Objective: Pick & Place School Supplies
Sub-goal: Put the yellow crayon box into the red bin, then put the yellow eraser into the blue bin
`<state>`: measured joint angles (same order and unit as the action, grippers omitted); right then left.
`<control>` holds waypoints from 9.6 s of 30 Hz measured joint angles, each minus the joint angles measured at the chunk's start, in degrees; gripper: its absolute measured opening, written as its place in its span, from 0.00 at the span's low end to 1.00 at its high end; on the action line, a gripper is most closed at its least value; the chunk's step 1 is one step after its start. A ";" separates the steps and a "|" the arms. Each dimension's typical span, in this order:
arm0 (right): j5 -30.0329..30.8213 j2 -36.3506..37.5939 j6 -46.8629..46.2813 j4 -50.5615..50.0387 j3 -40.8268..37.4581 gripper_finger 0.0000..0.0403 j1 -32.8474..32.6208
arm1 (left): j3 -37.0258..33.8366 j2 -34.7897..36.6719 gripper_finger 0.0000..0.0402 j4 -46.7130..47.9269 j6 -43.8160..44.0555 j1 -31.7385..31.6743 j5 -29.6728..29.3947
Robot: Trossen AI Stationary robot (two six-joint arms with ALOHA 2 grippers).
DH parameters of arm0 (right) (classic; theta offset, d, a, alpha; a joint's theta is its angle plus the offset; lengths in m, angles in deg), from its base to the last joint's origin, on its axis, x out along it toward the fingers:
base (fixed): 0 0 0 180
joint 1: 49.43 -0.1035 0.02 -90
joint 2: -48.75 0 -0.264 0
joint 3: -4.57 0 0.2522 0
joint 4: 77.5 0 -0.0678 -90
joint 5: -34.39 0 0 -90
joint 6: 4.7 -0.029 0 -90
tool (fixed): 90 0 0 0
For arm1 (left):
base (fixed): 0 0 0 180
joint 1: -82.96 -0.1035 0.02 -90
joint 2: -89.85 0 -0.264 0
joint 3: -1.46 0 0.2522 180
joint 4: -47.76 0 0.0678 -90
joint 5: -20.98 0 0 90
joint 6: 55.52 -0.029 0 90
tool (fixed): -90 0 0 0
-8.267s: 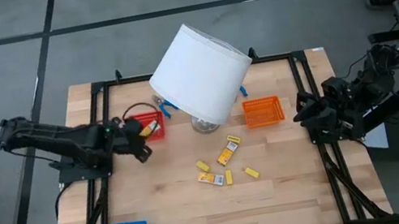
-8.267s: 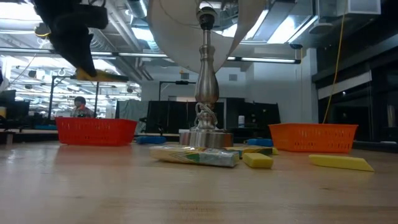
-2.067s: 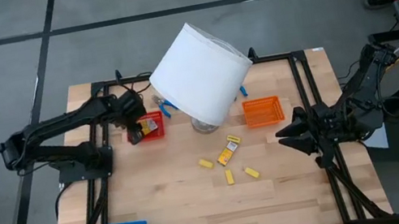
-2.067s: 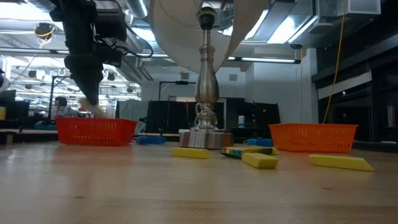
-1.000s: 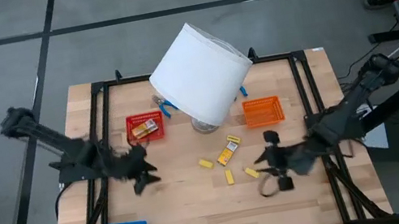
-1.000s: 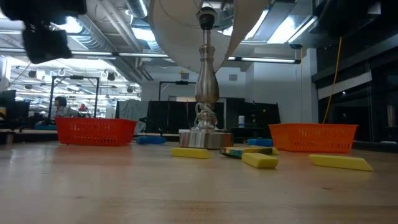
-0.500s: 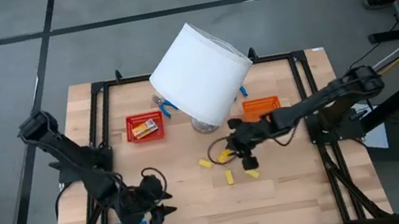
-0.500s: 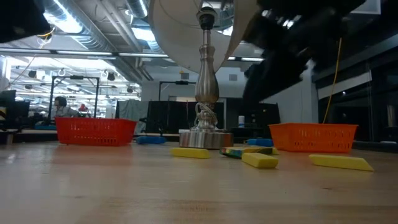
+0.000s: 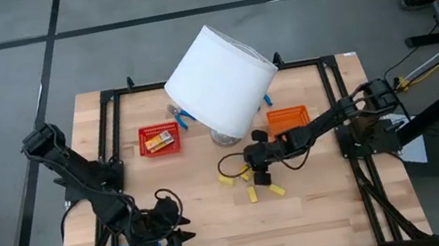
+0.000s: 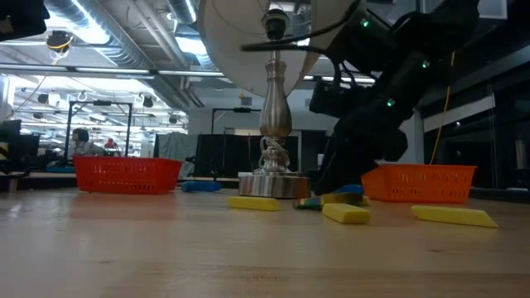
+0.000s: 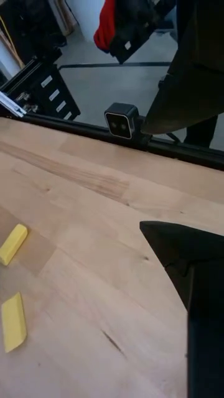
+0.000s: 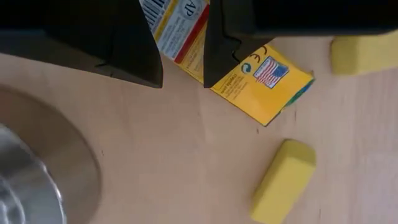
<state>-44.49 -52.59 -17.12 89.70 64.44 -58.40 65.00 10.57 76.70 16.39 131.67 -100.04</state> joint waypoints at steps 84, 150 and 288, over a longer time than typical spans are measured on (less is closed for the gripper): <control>42.40 18.30 -60.66 -24.62 14.68 0.14 -50.40 | 19.78 -42.38 0.52 -15.59 -35.73 -25.97 3.66; 54.04 18.32 -58.22 -23.77 14.74 0.14 -48.21 | -10.05 23.64 0.60 40.70 -15.00 -41.62 -1.25; 50.81 18.32 -57.60 -19.72 14.74 0.14 -47.09 | -0.42 -9.26 0.55 -18.00 -66.72 -28.88 28.59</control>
<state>6.32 -34.27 -74.72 69.97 79.19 -105.50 64.58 1.30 58.70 -50.33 102.79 -71.45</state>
